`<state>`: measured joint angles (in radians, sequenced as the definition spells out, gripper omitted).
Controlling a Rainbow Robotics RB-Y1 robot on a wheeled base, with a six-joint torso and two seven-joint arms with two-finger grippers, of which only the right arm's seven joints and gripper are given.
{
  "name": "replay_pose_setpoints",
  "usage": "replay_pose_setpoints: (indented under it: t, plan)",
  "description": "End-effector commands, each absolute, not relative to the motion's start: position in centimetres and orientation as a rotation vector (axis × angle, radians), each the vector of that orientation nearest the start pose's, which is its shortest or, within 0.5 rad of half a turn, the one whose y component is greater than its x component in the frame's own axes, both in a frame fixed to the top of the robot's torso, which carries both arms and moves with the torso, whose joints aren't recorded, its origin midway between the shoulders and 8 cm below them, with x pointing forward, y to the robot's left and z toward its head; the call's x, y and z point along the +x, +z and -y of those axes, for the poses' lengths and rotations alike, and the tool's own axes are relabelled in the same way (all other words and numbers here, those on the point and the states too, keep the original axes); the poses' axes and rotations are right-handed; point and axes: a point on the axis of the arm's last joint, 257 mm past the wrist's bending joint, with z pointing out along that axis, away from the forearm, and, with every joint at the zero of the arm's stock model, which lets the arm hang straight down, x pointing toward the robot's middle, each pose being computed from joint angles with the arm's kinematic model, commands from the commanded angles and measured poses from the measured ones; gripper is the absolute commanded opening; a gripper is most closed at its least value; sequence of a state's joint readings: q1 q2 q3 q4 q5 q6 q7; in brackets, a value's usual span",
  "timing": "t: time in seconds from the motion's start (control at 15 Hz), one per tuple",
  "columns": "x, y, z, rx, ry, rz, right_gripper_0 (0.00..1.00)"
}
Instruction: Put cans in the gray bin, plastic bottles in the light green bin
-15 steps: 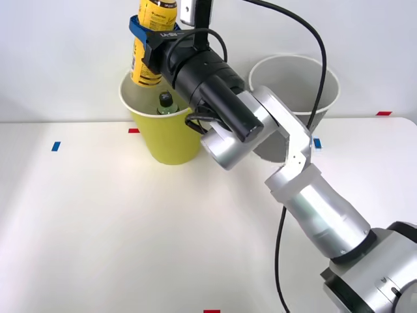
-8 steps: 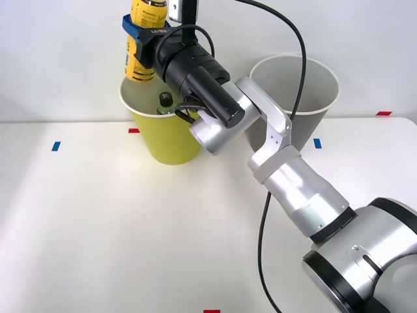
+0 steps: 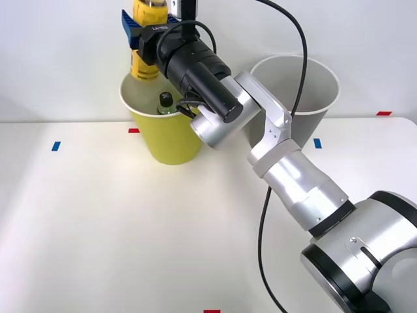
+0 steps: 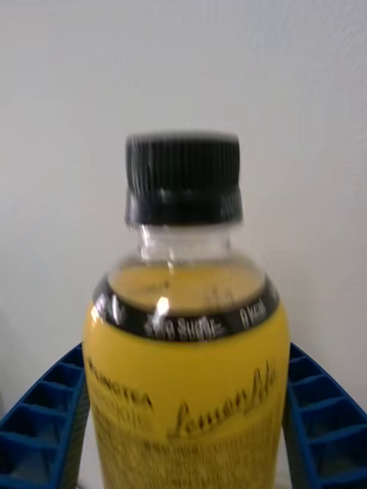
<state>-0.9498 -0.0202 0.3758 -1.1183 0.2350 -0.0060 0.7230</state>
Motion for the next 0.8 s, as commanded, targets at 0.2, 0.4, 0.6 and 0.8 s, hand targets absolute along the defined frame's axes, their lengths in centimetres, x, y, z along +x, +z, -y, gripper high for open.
replay_pose_setpoints:
  t: [0.2,0.4,0.6,0.8]
  plan:
    - [61.8,6.3,-13.5,-0.331,0.734,-1.236,1.0]
    - [61.6,6.3,-13.0,-0.319,0.752,-1.217,1.0]
    - [59.9,5.4,-11.4,-0.356,0.808,-1.11,1.0]
    - [57.8,5.1,-9.4,-0.384,0.848,-0.995,1.0]
